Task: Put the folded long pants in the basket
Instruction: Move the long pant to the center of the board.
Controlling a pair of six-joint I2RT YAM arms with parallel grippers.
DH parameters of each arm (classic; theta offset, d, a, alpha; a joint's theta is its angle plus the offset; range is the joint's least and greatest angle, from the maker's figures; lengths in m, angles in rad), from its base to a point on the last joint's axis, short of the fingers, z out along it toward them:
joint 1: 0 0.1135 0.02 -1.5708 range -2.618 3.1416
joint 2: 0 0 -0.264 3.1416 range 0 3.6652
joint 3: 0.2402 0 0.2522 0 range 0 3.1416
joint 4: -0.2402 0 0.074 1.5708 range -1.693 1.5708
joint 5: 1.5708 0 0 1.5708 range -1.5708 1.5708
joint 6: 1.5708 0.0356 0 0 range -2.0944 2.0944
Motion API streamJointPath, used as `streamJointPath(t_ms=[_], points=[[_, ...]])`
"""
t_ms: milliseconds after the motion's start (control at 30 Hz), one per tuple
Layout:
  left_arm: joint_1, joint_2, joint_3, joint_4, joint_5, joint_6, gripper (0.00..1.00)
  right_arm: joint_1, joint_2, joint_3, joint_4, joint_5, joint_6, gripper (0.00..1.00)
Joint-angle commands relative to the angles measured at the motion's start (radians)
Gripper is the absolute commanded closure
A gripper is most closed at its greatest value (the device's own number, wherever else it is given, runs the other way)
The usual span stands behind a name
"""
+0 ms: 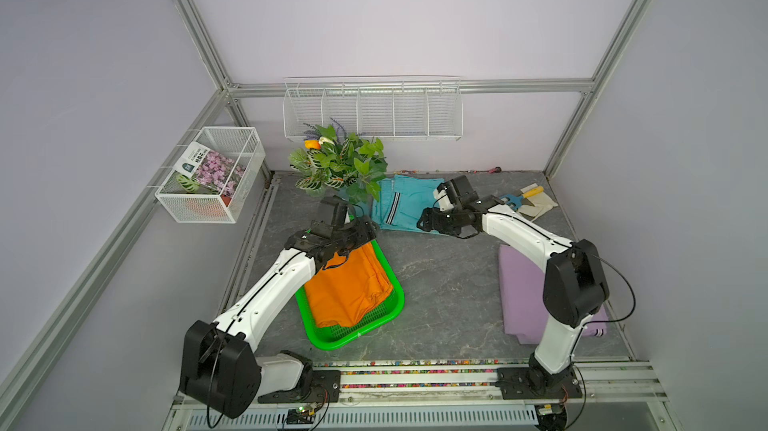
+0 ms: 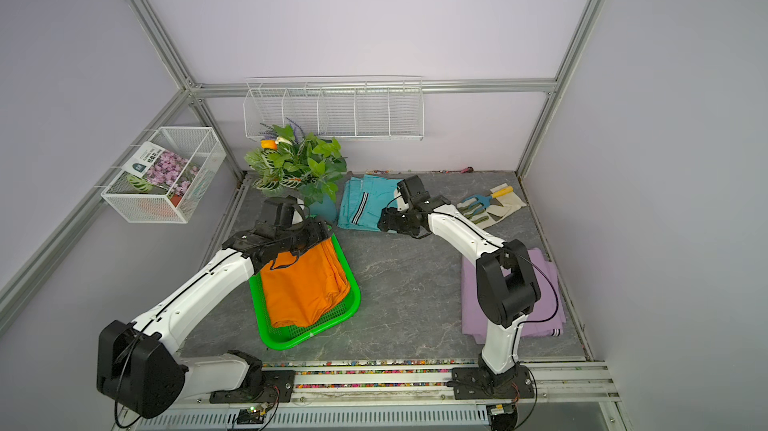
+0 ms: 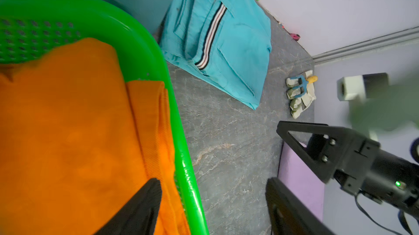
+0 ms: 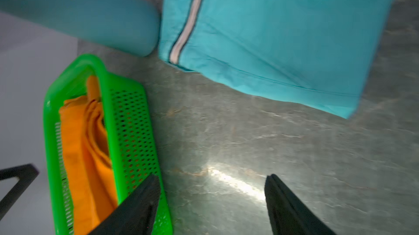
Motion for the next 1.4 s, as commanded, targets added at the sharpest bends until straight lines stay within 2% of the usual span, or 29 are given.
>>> streamJointPath(t_ms=[0,133,433,767,967,1100,1267,1367], points=[[-0.041,0.022,-0.012,0.114,0.015,-0.039,0.23,-0.080,0.026,-0.028,0.055,-0.021,-0.010,0.23],[-0.072,0.046,-0.025,0.153,0.014,-0.063,0.23,-0.138,0.109,0.022,0.058,-0.031,-0.021,0.25],[-0.075,0.035,-0.035,0.174,0.018,-0.067,0.23,-0.184,0.271,0.115,0.081,-0.016,-0.038,0.31],[-0.076,0.037,-0.041,0.164,0.014,-0.051,0.23,-0.184,0.353,0.154,0.136,-0.115,-0.028,0.33],[-0.076,0.029,-0.044,0.156,0.012,-0.051,0.23,-0.178,0.407,0.181,0.139,-0.141,0.002,0.37],[-0.075,0.026,-0.045,0.154,0.009,-0.048,0.23,-0.168,0.416,0.186,0.148,-0.158,0.005,0.49],[-0.075,0.028,-0.045,0.155,0.009,-0.048,0.23,-0.163,0.411,0.177,0.146,-0.190,0.005,0.84],[-0.075,0.029,-0.040,0.155,0.011,-0.046,0.23,-0.164,0.373,0.134,0.137,-0.172,0.001,0.98]])
